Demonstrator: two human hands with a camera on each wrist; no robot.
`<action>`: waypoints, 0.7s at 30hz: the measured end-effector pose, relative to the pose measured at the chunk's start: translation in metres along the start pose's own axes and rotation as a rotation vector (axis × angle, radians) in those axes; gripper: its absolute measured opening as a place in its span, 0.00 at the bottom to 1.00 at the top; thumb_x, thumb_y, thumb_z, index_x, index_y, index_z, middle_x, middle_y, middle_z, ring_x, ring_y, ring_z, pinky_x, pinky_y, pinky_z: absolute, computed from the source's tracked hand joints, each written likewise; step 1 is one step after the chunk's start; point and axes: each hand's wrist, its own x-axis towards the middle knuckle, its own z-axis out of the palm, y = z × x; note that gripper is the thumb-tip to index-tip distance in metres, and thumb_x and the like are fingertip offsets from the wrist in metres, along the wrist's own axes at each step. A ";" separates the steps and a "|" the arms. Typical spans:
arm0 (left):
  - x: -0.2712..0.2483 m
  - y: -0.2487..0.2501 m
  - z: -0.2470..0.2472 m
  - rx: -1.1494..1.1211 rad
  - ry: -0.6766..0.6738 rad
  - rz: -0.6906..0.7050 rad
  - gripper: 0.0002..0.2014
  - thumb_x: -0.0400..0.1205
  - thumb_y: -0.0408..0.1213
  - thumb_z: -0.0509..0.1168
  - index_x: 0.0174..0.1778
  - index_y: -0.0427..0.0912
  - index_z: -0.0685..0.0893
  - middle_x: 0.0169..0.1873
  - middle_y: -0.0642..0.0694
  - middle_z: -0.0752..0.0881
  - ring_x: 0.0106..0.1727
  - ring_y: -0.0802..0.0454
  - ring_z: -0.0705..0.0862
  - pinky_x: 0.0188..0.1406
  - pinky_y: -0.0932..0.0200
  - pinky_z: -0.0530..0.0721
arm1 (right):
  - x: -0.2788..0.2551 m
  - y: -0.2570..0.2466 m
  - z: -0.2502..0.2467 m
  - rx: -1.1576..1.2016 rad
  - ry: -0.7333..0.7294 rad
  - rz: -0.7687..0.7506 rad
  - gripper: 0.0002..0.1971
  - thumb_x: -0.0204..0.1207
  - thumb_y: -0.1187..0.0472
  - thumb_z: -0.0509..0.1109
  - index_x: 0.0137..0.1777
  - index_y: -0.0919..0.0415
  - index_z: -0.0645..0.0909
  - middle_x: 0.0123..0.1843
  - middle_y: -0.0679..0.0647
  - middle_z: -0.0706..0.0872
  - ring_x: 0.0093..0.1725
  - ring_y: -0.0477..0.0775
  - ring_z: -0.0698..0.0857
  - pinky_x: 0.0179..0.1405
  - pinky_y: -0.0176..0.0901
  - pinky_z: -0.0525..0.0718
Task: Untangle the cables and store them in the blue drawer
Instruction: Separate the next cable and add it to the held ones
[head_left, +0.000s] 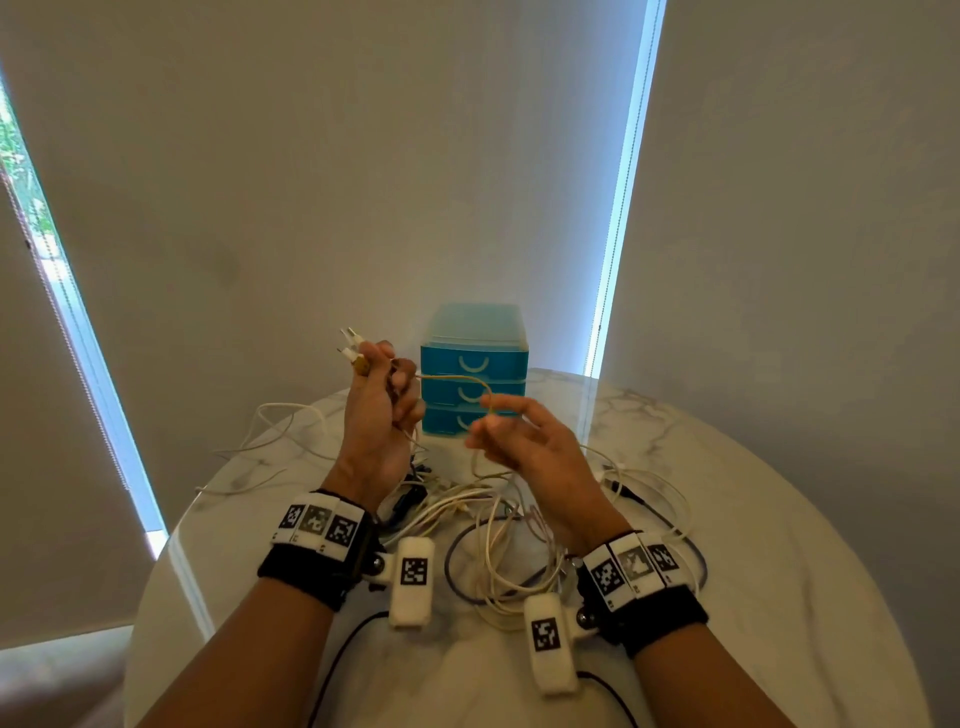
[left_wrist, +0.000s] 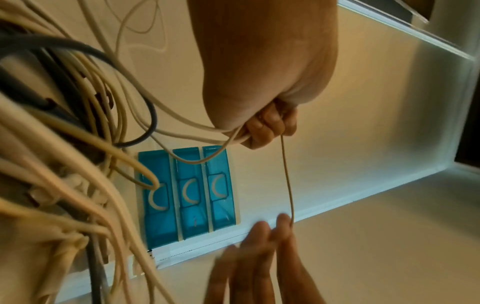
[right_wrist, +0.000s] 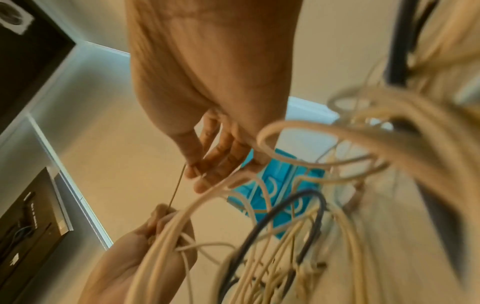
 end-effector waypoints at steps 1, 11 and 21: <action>0.001 0.002 -0.003 -0.023 0.010 -0.014 0.17 0.97 0.54 0.55 0.48 0.50 0.79 0.30 0.53 0.70 0.23 0.59 0.63 0.20 0.65 0.62 | 0.003 -0.003 -0.004 0.057 0.072 -0.022 0.13 0.91 0.62 0.69 0.73 0.56 0.84 0.57 0.58 0.96 0.57 0.56 0.95 0.62 0.50 0.93; -0.020 0.001 0.012 0.987 -0.266 -0.104 0.24 0.72 0.69 0.80 0.47 0.52 0.95 0.44 0.42 0.94 0.44 0.46 0.92 0.55 0.47 0.90 | 0.007 -0.013 -0.027 0.267 0.068 -0.022 0.17 0.93 0.60 0.65 0.79 0.55 0.81 0.70 0.54 0.93 0.74 0.51 0.89 0.78 0.54 0.81; -0.021 -0.010 0.015 1.030 -0.334 -0.032 0.10 0.79 0.52 0.82 0.47 0.50 0.98 0.45 0.54 0.97 0.49 0.58 0.94 0.54 0.56 0.87 | 0.011 -0.008 -0.027 0.032 0.164 0.010 0.16 0.88 0.46 0.73 0.71 0.51 0.87 0.62 0.42 0.96 0.66 0.43 0.91 0.66 0.47 0.87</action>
